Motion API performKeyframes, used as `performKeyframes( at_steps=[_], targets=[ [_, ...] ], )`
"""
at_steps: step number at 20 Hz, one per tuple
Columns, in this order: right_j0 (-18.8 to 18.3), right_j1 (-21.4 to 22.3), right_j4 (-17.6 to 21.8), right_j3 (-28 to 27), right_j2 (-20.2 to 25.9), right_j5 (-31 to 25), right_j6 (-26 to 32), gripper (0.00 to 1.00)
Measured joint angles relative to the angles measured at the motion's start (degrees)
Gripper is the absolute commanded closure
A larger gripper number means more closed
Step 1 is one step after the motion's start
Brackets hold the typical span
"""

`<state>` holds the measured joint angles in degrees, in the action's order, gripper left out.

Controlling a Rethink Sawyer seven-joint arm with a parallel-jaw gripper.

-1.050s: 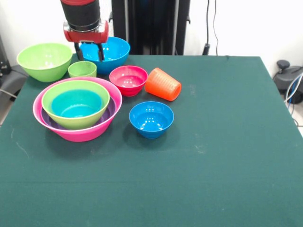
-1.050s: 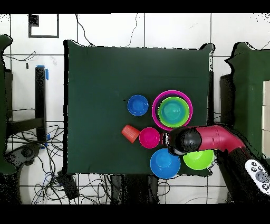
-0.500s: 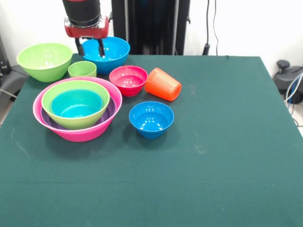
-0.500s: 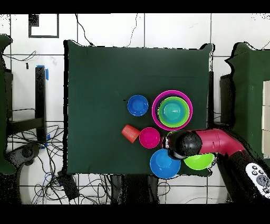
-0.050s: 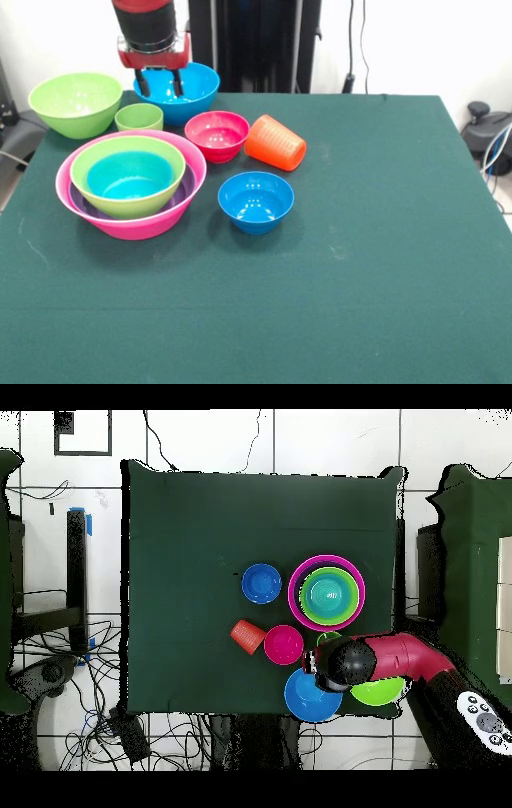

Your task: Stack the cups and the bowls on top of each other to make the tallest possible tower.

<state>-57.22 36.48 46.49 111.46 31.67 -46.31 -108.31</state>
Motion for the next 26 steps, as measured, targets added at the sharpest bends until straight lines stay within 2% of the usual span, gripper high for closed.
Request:
performKeyframes(
  at_steps=[15,26],
  targets=[
    [-2.03,-6.84,4.58,0.40,-2.10,0.02,0.00,0.00],
    [-2.75,-9.04,5.09,0.28,-2.29,0.02,0.00,0.00]
  ],
)
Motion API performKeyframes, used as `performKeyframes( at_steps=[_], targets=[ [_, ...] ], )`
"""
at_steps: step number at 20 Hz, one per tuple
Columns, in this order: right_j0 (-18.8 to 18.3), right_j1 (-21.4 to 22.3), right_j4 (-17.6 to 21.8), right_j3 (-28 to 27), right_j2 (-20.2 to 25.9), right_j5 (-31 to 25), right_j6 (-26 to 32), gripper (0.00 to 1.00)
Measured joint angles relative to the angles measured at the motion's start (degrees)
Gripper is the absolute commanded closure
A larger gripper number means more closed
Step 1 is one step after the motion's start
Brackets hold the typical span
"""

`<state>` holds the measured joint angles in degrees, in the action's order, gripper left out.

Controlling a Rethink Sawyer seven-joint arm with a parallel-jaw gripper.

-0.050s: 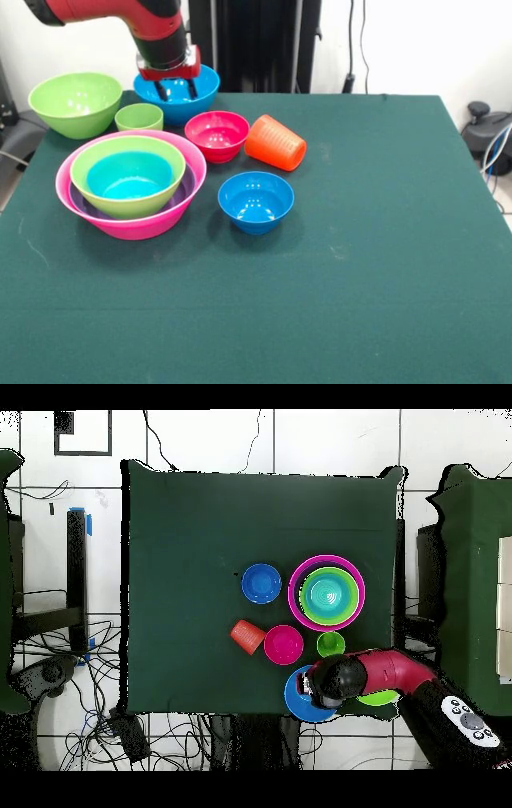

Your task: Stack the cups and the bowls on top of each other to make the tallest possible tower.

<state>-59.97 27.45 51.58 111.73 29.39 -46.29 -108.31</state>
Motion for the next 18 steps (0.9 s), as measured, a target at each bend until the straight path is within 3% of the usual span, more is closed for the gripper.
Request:
performKeyframes(
  at_steps=[18],
  targets=[
    [-0.10,-0.04,0.00,-1.34,0.00,-0.01,0.00,0.00]
  ],
)
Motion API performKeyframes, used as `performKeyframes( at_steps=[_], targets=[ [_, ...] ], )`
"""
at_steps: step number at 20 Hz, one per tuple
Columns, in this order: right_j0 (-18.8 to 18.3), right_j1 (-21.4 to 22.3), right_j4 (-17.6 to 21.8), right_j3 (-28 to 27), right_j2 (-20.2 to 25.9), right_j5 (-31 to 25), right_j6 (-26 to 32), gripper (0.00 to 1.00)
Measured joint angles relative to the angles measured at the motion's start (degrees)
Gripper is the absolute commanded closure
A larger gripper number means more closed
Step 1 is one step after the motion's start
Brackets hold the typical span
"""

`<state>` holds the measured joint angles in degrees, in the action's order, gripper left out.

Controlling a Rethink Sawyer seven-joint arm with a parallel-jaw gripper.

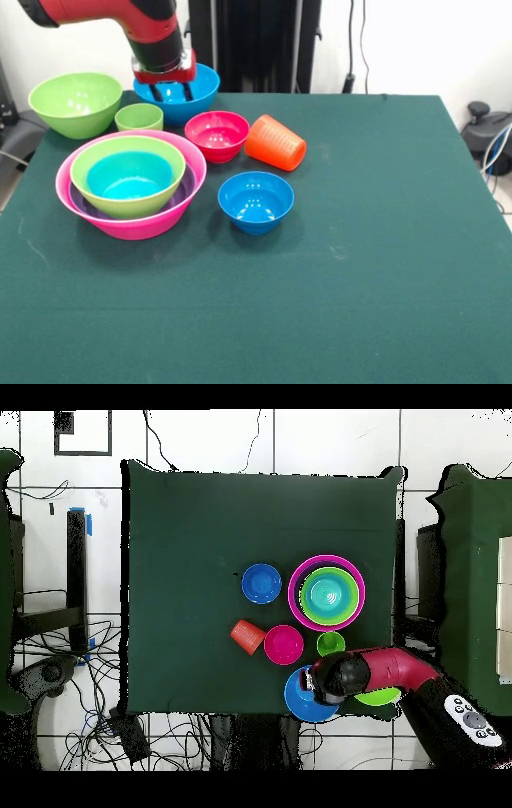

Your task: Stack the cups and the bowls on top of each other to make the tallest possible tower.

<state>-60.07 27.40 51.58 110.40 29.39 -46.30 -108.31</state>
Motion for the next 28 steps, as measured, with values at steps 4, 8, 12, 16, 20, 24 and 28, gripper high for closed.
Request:
performKeyframes(
  at_steps=[4,8,12,16,20,24,28],
  targets=[
    [-0.05,-0.01,0.00,-1.03,0.00,0.00,0.00,0.00],
    [-0.06,-0.15,0.00,-1.87,0.00,0.00,0.00,0.00],
    [-0.06,-1.05,0.68,-2.66,0.00,0.00,0.00,0.00],
    [-0.06,-1.78,2.19,-2.78,0.00,0.04,0.00,0.00],
    [-0.11,-2.23,3.52,-2.78,-0.01,0.68,0.00,0.00],
    [-0.20,-1.75,3.54,-2.70,0.01,0.78,0.00,0.00],
    [-0.28,0.62,3.52,-1.68,0.01,0.77,0.00,0.00]
  ],
)
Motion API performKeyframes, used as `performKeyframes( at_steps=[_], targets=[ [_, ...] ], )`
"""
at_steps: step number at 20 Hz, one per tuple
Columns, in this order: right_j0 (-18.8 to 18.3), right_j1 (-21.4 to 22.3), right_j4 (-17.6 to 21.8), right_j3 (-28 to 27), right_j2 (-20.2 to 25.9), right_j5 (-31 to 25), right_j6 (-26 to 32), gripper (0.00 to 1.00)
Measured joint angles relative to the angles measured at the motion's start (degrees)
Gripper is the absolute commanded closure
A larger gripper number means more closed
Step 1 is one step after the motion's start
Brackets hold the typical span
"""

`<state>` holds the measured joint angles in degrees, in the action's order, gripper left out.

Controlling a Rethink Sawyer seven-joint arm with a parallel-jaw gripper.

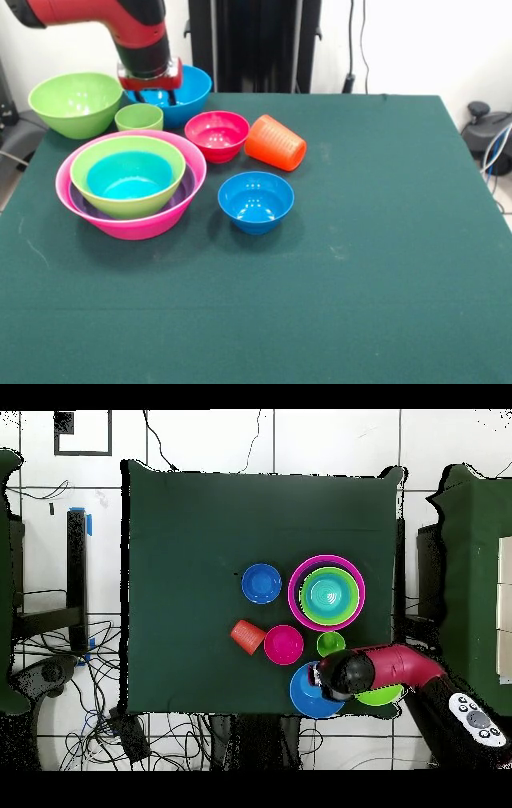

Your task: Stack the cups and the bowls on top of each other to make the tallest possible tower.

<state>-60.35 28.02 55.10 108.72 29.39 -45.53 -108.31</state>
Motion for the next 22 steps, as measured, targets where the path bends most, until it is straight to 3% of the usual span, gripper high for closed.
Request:
performKeyframes(
  at_steps=[12,22],
  targets=[
    [0.01,12.27,-2.62,4.84,-0.01,0.00,0.00,0.00],
    [0.15,15.45,-5.08,4.94,-0.01,0.00,0.00,0.00]
  ],
)
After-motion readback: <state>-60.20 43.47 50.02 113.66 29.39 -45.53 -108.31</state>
